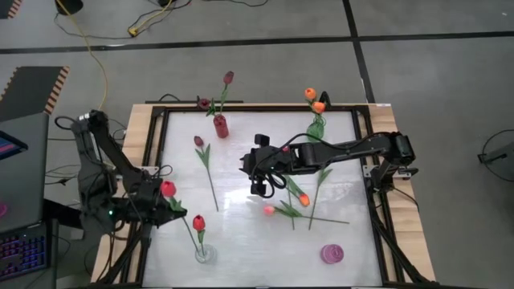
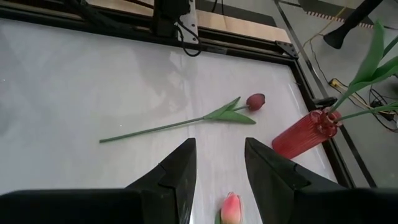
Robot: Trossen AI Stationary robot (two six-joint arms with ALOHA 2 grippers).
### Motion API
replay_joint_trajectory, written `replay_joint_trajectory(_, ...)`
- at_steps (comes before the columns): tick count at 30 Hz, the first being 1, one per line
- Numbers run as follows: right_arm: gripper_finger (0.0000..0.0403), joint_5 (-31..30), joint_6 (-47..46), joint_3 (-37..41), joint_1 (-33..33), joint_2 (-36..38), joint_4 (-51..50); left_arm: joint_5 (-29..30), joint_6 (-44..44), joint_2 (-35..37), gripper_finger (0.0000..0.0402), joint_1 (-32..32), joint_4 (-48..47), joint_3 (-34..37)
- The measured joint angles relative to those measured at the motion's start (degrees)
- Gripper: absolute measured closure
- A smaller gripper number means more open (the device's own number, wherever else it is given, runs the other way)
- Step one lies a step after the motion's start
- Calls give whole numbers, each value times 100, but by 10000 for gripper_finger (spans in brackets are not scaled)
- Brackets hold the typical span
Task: Sort flowers into vase by color
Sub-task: Put the red flower into the transparent vase
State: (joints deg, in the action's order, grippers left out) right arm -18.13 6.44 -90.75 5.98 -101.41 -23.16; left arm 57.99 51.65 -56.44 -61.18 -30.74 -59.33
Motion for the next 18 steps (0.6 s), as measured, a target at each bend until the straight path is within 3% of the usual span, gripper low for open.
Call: replay_joint_trajectory(18, 241, 21, 0, -1, 2, 0, -17, 337, -174, -285, 397, -125, 179, 0)
